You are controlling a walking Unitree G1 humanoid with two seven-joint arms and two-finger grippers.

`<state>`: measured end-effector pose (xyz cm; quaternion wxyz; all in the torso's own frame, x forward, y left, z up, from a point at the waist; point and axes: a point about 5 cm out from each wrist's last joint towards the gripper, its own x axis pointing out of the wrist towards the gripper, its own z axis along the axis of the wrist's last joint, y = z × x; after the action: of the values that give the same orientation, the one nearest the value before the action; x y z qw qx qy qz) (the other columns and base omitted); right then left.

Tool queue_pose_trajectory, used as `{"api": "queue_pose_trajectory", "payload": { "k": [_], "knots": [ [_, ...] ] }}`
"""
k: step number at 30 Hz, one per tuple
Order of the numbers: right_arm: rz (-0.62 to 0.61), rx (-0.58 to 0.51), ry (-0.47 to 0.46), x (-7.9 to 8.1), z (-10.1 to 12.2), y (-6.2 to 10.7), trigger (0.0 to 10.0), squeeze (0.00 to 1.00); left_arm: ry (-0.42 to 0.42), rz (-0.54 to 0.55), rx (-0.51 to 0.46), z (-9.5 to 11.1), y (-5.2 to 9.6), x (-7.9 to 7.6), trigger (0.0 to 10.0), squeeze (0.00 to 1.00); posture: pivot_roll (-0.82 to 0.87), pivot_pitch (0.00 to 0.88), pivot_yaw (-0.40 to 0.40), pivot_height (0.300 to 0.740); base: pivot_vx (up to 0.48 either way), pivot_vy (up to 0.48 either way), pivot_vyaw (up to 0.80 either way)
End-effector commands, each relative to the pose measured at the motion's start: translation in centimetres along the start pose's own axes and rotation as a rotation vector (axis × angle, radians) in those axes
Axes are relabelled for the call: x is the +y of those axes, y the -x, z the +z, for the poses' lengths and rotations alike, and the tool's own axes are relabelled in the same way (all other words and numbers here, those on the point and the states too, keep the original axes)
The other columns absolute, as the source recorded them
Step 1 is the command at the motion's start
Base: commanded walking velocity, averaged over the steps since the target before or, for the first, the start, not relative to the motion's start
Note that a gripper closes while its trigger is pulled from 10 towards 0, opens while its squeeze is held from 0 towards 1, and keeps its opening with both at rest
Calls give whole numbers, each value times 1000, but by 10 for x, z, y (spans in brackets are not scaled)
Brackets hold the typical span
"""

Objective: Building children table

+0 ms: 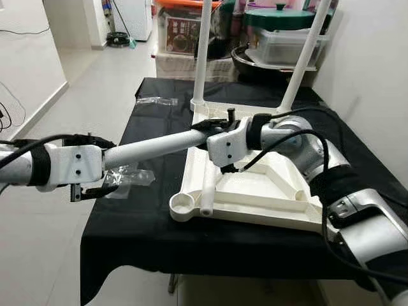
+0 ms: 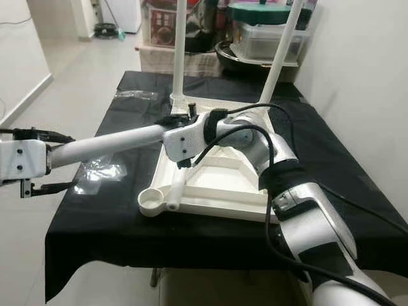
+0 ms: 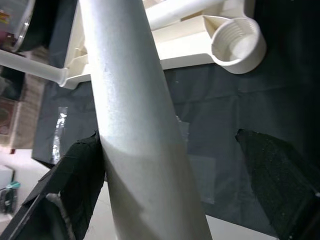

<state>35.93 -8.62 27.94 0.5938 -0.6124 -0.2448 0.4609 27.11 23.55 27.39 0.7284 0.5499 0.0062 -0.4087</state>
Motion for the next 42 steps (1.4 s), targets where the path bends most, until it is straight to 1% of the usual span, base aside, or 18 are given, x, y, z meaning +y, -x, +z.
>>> {"api": "queue_pose_trajectory", "payload": {
  "k": [1, 5, 6, 7, 8, 10, 15, 18, 27, 28, 29, 30, 33, 34, 36, 37, 41, 42],
  "knots": [
    [-64, -120, 85, -9, 20, -4, 0, 0, 29, -38, 38, -8, -2, -4, 10000, 0, 51, 0, -37, 740, 0, 0, 0],
    [-75, -140, 96, -10, 24, -5, 0, 0, 53, -34, 69, -14, -3, -4, 10000, 0, 51, 0, -36, 740, 0, 0, 0],
    [-81, -149, 101, -10, 26, -6, 0, 0, 74, -30, 90, -18, -5, -5, 1451, 0, 51, 0, -36, 740, 0, 0, 0],
    [-91, -158, 102, -12, 28, -7, 0, 0, 90, -31, 116, -23, -6, -7, 0, 0, 51, 0, -36, 740, 0, 0, 0],
    [-91, -158, 102, -12, 28, -7, 0, 0, 90, -31, 116, -23, -6, -7, 0, 0, 51, 0, -36, 740, 0, 0, 0],
    [-113, -170, 107, -15, 30, -8, 0, 0, 150, -8, 160, -33, -9, -10, 0, 0, 51, 0, -36, 740, 0, 0, 0],
    [-145, -179, 118, -19, 33, -8, 0, 0, 223, 17, 194, -42, -13, -13, 0, 0, 50, 0, -37, 740, 0, 0, 0],
    [-202, -172, 145, -27, 34, -6, 0, 0, 272, 63, 215, -49, -17, -14, 0, 0, 48, 0, -37, 740, 0, 0, 0],
    [-278, -154, 155, -34, 34, -2, 0, 0, 343, 154, 243, -55, -22, -15, 0, 0, 44, 0, -37, 740, 0, 0, 0],
    [-292, -143, 144, -35, 32, -2, 1137, 0, 350, 157, 244, -55, -23, -16, 9020, 0, 44, 0, -39, 740, 0, 0, 0],
    [-311, -137, 118, -35, 31, -2, 10000, 0, 350, 162, 251, -55, -23, -17, 10000, 0, 45, 0, -40, 740, 0, 0, 0],
    [-321, -141, 85, -35, 30, -2, 10000, 804, 346, 162, 253, -55, -23, -18, 10000, 0, 47, 0, -42, 740, 0, 0, 0],
    [-337, -149, 52, -36, 30, -2, 10000, 804, 338, 177, 254, -55, -23, -18, 10000, 0, 47, 0, -42, 740, 0, 0, 0],
    [-377, -149, 5, -39, 28, -1, 10000, 1000, 334, 189, 253, -55, -23, -17, 10000, 0, 49, 0, -44, 740, 0, 0, 0],
    [-473, -118, -95, -49, 19, 4, 10000, 1000, 342, 222, 263, -57, -22, -16, 10000, 0, 48, 0, -43, 740, 0, 0, 0],
    [-473, -118, -95, -49, 19, 4, 10000, 1000, 342, 222, 263, -57, -22, -16, 10000, 0, 48, 0, -43, 740, 0, 0, 0],
    [-594, -64, -159, -63, 6, 18, 10000, 1000, 363, 240, 270, -59, -21, -19, 10000, 0, 47, 0, -44, 740, 0, 0, 0],
    [-680, -16, -221, -70, -7, 31, 10000, 1000, 382, 253, 279, -61, -20, -24, 10000, 0, 50, 0, -46, 740, 0, 0, 0]
  ]
}}
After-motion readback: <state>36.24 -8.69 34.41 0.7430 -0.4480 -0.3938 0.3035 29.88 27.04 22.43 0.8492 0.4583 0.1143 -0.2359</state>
